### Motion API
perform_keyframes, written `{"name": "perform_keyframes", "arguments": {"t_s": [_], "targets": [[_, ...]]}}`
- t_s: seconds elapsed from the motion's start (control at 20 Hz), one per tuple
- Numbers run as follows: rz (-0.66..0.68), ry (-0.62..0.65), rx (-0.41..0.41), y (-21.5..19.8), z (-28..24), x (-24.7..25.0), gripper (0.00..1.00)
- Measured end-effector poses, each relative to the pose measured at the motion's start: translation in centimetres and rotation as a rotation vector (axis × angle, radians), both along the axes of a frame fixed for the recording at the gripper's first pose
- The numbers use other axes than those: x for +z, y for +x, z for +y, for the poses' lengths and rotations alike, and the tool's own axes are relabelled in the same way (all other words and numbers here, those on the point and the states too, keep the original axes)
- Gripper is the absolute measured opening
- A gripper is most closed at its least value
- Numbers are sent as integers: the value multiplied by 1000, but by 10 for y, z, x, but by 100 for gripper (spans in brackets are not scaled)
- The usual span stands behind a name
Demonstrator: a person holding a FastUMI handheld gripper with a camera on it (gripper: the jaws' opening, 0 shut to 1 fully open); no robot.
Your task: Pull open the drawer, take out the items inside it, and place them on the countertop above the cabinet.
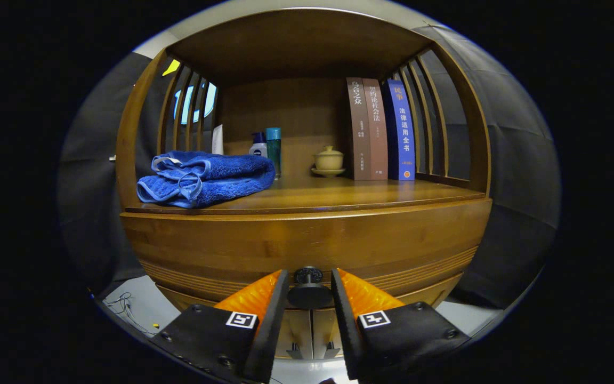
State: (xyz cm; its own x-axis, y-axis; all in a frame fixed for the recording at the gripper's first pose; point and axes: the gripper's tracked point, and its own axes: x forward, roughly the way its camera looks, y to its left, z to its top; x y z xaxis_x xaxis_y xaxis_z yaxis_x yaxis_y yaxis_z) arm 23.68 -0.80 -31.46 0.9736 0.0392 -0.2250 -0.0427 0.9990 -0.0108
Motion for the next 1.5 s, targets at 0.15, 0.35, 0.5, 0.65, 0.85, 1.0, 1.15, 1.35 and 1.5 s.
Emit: {"name": "perform_keyframes", "arguments": {"t_s": [0.15,0.35,0.5,0.65,0.85,1.0,1.15,1.35,1.5], "targets": [[-17,-23,-8,0,-2,1,47],[-20,-38,3,-1,-1,1,31],[-13,-38,5,-11,-3,2,31],[-5,-20,6,-36,-5,2,31],[2,8,9,-72,-11,5,31],[7,15,4,-98,-14,4,31],[2,23,10,-118,-15,5,31],[9,14,23,-143,-19,3,31],[16,23,19,-154,-21,1,31]]}}
